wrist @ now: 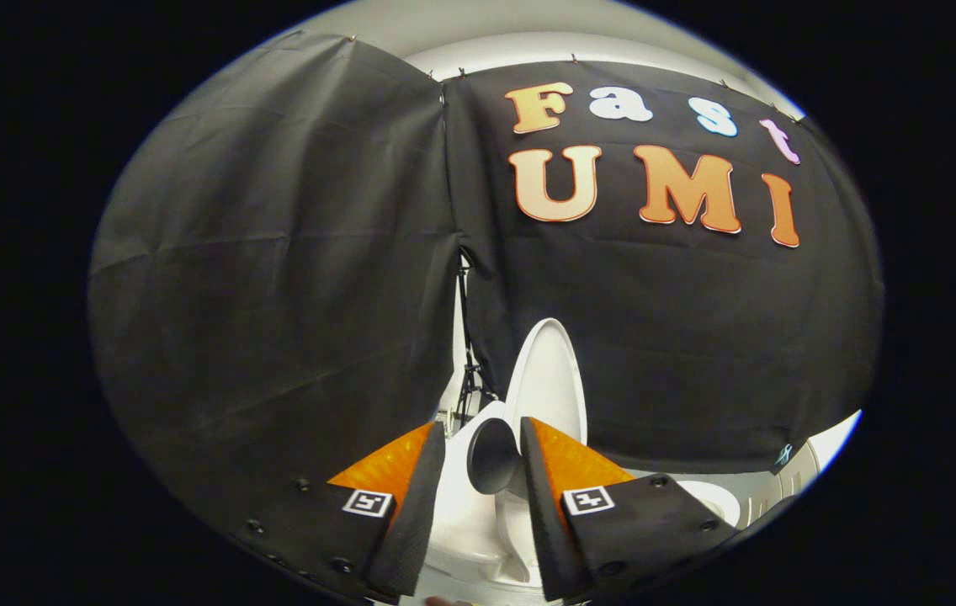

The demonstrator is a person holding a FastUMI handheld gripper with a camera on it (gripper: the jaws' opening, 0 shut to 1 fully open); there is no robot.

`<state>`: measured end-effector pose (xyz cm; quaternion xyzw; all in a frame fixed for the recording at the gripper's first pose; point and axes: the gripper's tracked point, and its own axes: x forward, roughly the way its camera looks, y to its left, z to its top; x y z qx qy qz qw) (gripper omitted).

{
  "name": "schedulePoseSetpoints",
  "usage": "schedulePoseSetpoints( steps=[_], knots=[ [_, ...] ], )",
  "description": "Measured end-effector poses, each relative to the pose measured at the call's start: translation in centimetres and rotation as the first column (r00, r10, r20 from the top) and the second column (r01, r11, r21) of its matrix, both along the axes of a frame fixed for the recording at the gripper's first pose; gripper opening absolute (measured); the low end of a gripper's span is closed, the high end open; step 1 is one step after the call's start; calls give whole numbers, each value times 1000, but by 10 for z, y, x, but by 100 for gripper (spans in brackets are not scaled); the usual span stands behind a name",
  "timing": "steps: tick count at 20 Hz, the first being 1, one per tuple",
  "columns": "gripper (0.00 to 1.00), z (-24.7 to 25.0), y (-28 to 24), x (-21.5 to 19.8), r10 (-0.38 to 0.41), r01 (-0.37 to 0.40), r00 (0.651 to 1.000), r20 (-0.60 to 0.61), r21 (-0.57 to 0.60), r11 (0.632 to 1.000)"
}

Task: Open the toilet lid.

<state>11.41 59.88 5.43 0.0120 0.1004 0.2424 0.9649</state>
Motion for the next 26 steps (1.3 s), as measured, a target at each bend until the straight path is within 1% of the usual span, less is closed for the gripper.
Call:
schedulePoseSetpoints(
  steps=[3,5,7,9,13,17,20,23,26],
  knots=[
    [74,36,-15,-12,10,-12,995,102,24,1000],
    [85,54,-29,-13,11,-22,990,143,74,997],
    [87,69,-50,-9,12,-29,988,154,110,994],
    [88,84,-81,1,-10,-13,987,162,145,989],
    [91,97,-152,27,-83,47,982,168,204,978],
    [95,103,-243,50,-171,127,961,218,204,971],
    [94,104,-306,49,-216,176,940,265,169,970],
    [94,107,-365,38,-255,223,914,315,136,965],
    [94,101,-418,29,-299,267,897,327,141,953]
  ],
)
